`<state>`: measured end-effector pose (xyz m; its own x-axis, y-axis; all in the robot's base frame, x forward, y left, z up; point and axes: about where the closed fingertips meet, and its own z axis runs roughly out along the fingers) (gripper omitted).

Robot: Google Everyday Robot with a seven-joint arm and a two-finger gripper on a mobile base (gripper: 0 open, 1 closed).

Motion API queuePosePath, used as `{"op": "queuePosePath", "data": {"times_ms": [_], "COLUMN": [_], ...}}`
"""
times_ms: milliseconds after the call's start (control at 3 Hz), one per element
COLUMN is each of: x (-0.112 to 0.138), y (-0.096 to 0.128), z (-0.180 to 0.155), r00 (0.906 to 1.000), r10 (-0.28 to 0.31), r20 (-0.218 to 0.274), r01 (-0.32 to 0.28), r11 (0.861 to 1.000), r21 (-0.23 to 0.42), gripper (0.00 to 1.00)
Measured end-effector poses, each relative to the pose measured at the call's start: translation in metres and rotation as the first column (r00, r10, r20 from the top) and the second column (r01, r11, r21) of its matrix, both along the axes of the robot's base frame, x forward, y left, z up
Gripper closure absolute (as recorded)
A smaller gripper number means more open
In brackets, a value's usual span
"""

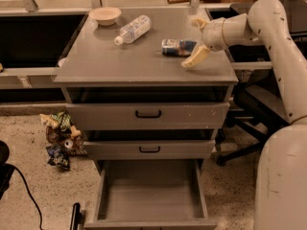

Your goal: Pick redbull can from bottom drawer and place on counter

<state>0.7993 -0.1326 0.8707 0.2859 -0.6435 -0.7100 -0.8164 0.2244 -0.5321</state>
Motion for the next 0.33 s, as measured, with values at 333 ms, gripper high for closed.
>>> {"op": "queuePosePath", "data": {"times_ms": [333], "x": [-0.0005], "y": [-0.0023], "z": [0.0021], "r00": [0.9999], "r10": [-0.008], "r20": [0.011], "r01": [0.008], "r11": [1.0], "r21": [0.005], "gripper": [0.0]}}
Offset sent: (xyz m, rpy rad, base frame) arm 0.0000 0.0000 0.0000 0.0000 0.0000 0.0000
